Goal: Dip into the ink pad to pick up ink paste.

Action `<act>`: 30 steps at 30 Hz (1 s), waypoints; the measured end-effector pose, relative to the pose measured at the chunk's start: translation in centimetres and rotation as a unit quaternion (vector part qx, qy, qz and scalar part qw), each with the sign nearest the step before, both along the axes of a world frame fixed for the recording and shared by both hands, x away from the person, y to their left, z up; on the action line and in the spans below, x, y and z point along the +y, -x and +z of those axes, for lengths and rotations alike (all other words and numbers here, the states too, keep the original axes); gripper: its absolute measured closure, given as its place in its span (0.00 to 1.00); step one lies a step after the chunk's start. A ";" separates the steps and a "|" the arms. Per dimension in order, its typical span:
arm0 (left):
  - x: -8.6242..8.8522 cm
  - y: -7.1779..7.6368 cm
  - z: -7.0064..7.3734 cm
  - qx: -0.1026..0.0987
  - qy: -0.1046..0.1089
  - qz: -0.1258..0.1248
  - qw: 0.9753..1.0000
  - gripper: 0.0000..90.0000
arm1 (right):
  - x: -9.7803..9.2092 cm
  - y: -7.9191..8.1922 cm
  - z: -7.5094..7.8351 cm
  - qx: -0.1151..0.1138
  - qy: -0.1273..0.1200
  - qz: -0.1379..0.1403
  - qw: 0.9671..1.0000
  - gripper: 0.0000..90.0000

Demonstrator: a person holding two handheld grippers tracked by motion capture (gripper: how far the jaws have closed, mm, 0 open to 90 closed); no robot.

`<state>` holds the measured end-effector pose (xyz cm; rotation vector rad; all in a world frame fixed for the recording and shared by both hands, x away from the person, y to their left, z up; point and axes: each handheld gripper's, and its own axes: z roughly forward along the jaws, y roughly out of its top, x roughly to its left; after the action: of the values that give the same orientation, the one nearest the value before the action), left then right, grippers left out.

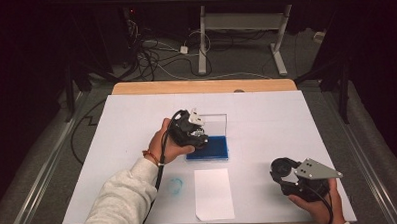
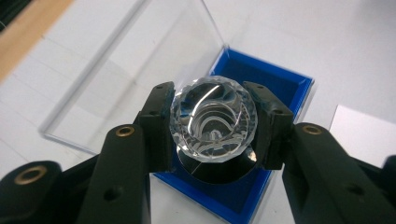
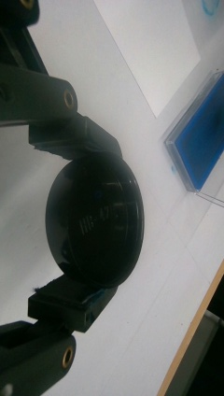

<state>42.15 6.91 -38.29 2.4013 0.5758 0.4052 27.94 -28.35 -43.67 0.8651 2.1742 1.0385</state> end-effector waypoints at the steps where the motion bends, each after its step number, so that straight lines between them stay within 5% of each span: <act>1: 0.0 0.0 0.5 -0.004 0.001 -0.001 1.000 0.61 | 0.0 0.0 0.0 0.000 0.000 0.000 1.000 0.43; 16: -1.7 -0.3 4.7 -0.033 0.005 -0.022 0.999 0.61 | -0.1 0.0 0.0 0.000 0.000 -0.004 1.000 0.43; 30: -3.6 -0.7 3.4 -0.017 0.003 -0.044 0.999 0.61 | 0.1 -0.1 -0.2 0.005 0.009 -0.001 1.000 0.43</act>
<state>42.88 3.34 -34.89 2.3987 0.4551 0.4040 28.01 -28.30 -43.83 0.8664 2.1881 1.0136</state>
